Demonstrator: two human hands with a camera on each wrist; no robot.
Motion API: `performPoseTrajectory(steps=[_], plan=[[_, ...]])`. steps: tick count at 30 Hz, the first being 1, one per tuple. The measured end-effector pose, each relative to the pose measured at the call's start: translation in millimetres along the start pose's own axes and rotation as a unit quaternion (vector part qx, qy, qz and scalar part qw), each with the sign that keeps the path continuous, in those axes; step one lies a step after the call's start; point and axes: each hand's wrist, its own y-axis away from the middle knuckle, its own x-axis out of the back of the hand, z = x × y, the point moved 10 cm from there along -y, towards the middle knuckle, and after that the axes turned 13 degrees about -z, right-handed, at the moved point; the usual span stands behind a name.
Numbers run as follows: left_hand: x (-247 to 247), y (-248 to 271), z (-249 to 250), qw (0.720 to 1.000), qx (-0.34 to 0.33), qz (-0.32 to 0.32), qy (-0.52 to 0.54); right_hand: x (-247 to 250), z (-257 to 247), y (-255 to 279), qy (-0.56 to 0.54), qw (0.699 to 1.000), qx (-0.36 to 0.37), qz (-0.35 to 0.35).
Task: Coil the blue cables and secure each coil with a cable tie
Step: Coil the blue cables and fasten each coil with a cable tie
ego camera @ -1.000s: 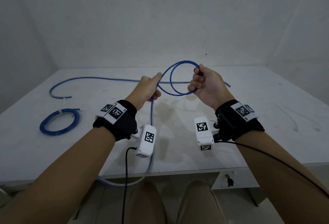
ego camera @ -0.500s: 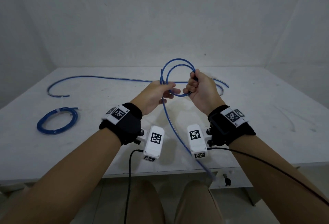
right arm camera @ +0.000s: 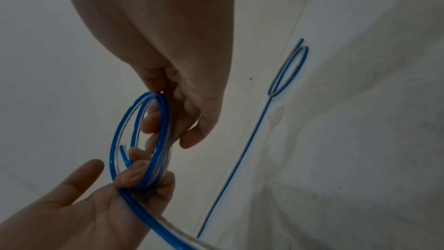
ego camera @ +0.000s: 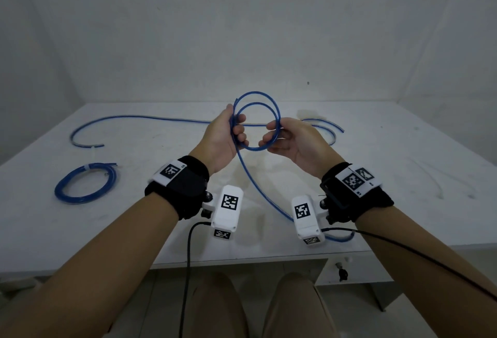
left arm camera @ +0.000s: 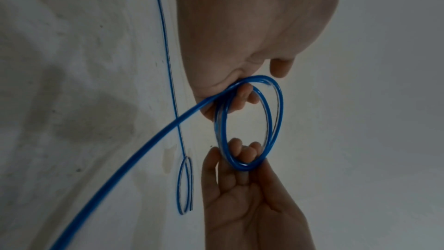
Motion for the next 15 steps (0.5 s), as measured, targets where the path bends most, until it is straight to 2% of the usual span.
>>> performPoseTrajectory(steps=[4, 7, 12, 15], plan=[[12, -1, 7, 0.999, -0.023, 0.018, -0.031, 6, -4, 0, 0.08, 0.996, -0.026, -0.003], [13, -1, 14, 0.993, -0.028, 0.007, -0.115, 11, -14, -2, 0.11, 0.993, -0.033, 0.0], [-6, 0, 17, 0.957, -0.013, -0.035, -0.289, 0, -38, -12, 0.18, 0.983, -0.032, 0.0], [-18, 2, 16, 0.931, -0.001, -0.057, -0.36, -13, -43, -18, 0.25, 0.967, -0.047, -0.023]])
